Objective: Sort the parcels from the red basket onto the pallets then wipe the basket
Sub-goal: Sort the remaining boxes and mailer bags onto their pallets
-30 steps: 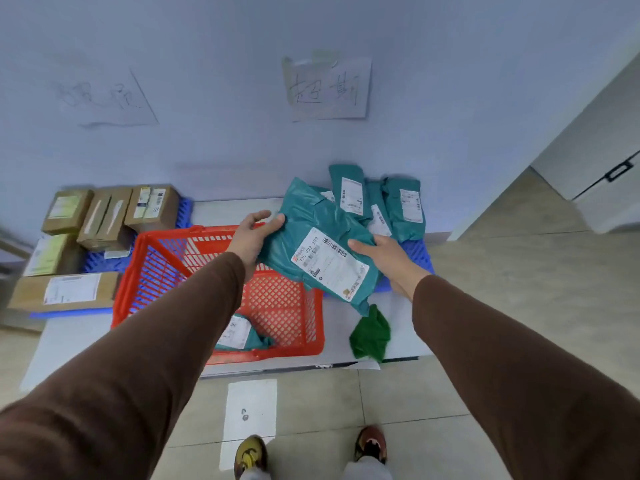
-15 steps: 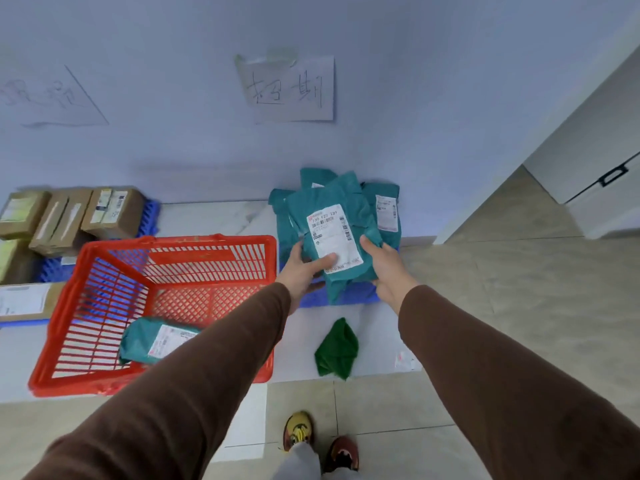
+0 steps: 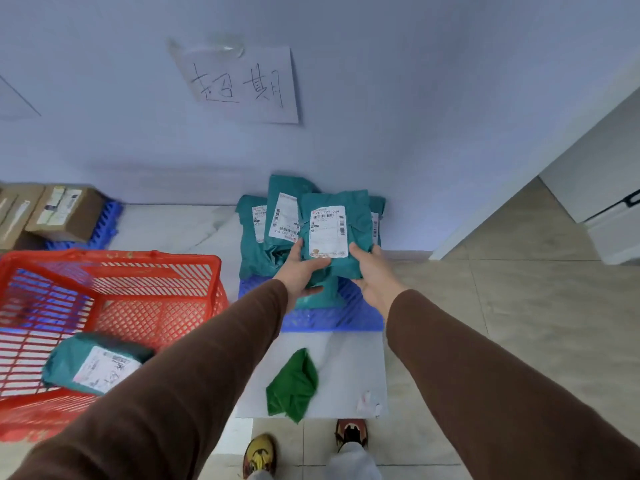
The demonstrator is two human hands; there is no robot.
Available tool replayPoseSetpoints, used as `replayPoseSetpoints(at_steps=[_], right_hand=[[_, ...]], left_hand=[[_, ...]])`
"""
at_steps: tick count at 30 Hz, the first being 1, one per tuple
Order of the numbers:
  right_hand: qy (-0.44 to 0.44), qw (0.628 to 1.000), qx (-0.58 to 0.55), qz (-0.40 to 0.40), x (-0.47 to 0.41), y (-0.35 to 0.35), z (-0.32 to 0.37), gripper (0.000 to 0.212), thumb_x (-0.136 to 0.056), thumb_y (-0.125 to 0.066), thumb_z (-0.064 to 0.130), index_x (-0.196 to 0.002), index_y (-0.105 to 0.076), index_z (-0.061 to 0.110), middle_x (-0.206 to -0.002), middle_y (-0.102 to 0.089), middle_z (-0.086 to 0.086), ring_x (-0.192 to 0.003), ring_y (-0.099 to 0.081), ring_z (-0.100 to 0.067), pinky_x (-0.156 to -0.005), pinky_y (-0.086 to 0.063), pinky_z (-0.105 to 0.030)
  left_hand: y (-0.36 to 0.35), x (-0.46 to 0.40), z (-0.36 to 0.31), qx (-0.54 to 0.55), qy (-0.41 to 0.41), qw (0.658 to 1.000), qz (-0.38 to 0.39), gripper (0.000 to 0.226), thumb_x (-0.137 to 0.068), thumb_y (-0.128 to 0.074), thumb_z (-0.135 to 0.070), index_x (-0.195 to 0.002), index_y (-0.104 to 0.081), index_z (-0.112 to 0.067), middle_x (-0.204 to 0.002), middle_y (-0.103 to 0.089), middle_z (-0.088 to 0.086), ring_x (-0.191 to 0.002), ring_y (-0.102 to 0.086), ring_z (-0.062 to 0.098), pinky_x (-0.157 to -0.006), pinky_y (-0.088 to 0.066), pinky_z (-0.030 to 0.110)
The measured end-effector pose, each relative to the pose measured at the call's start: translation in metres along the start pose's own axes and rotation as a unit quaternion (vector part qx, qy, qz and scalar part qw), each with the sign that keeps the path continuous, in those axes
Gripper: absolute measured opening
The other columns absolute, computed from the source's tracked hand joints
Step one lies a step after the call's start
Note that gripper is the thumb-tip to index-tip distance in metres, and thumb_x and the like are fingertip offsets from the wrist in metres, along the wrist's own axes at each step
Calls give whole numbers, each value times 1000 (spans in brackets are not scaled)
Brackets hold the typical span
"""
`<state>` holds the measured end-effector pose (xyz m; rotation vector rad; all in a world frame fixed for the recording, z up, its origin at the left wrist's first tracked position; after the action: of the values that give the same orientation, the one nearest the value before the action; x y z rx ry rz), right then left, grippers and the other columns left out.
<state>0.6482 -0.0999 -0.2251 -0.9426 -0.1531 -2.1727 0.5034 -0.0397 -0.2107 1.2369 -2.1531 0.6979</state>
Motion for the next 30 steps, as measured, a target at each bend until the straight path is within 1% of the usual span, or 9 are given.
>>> replayPoseSetpoints(at_steps=[2,7,11,15,17,19,21,26,30], right_hand=[[-4,1000,18,23,-20,2,4,12,-100,-60,18,-110,-55,23,-115,-70,-1,-101,-69,-21,-82,-59,-36],[19,992,123,34,-68,10,10,30,-93,-64,19,-118,-51,29,-125,-65,0,-109,-65,-21,-100,-53,-44],[56,987,149,22,-97,16,17,53,-92,-66,9,-137,-45,26,-125,-63,5,-112,-64,-17,-95,-55,-38],[68,982,170,37,-126,11,12,69,-91,-65,9,-151,-35,28,-136,-60,2,-118,-62,-18,-100,-54,-44],[60,981,183,38,-139,12,5,75,-92,-62,10,-155,-28,32,-144,-55,3,-123,-59,-18,-103,-52,-43],[47,979,194,48,-145,9,1,81,-94,-60,12,-159,-17,37,-154,-45,4,-128,-54,-16,-108,-47,-41],[40,976,208,57,-146,8,0,81,-99,-56,11,-161,-9,36,-158,-37,7,-130,-50,-15,-108,-44,-34],[48,971,228,51,-150,14,-2,78,-102,-51,9,-161,-6,34,-149,-41,10,-114,-54,-12,-97,-48,-29],[53,971,227,54,-133,15,7,79,-101,-54,11,-161,-9,35,-162,-31,6,-141,-41,-16,-116,-37,-39]], left_hand=[[-6,-21,-4,-1,-14,1000,-25,88,-91,-68,-8,-157,-19,-38,-132,-62,3,-114,-66,25,-89,-58,43],[-19,-64,-12,-18,-39,998,-49,85,-94,-58,5,-158,-18,-35,-136,-59,5,-92,-67,18,-73,-56,31],[-22,-99,-10,-41,-47,997,-52,88,-93,-57,8,-160,-16,-33,-140,-57,5,-101,-63,21,-78,-52,32],[-16,-131,-5,-58,-58,994,-67,89,-92,-57,9,-160,-15,-30,-144,-55,4,-98,-62,15,-71,-51,23],[-13,-144,-1,-72,-56,993,-72,89,-92,-58,6,-160,-13,-31,-145,-54,2,-104,-61,15,-81,-50,25],[-9,-156,3,-83,-55,992,-77,90,-92,-61,3,-160,-12,-31,-146,-53,0,-114,-59,18,-100,-48,31],[-5,-165,8,-91,-49,991,-83,90,-92,-63,0,-160,-11,-31,-147,-53,1,-121,-58,20,-111,-43,38],[-4,-168,16,-102,-40,991,-76,90,-94,-66,-11,-160,-8,-32,-152,-48,0,-129,-54,22,-116,-39,42],[-5,-144,15,-102,-35,991,-76,89,-94,-67,-18,-160,-8,-28,-161,-35,2,-141,-42,21,-120,-31,41]])
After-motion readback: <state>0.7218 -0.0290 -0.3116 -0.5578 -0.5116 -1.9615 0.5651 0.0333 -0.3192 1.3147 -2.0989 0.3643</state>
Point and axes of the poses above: each hand's wrist, its own x-axis away from the middle knuckle, its own y-axis out of the back of the hand, z = x × y, the point moved 9 cm from there along -x, towards the middle knuckle
